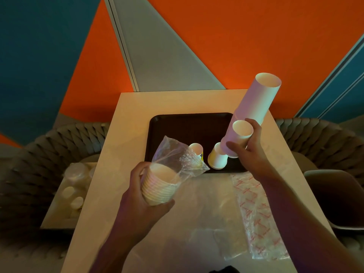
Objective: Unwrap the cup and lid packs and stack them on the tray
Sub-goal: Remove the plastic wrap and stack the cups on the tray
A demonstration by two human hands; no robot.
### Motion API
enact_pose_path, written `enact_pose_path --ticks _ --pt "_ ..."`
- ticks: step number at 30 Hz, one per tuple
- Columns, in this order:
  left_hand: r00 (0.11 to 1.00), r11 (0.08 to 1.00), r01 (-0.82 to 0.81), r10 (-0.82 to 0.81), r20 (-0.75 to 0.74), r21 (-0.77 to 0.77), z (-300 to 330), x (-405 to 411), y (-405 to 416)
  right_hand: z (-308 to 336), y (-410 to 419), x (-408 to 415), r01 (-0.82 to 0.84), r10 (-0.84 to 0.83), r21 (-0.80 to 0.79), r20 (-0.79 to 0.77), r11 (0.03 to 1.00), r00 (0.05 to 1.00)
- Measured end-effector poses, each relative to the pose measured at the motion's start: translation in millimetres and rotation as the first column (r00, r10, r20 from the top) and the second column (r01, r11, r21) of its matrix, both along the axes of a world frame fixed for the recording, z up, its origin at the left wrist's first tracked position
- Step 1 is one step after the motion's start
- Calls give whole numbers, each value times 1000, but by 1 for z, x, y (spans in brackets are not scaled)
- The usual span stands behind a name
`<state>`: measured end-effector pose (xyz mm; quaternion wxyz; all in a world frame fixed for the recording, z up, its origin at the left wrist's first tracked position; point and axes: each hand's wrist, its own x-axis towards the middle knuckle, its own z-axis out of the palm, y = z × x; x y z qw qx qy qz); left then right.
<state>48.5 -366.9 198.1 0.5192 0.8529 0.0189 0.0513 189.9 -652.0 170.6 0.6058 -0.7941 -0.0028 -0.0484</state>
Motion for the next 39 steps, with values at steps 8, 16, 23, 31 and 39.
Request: enact_pose_path --ticks 8,16,23,31,39 --pt "1000 1000 -6 6 -10 21 0 -3 1 -24 11 -3 95 -41 -383 147 919 988" --pt "1000 1000 -2 2 -3 25 2 -4 0 -51 29 -1 196 -155 -606 120 771 981" --pt "1000 999 12 -12 -6 40 4 -5 -1 -71 30 -8 118 -166 -809 26 575 986" --pt "999 997 10 -8 -32 80 -1 -3 -3 -36 32 -14 172 -77 -533 196 828 978" --pt "996 985 92 -91 -17 148 4 0 -10 69 55 -53 -92 67 96 234 991 970"
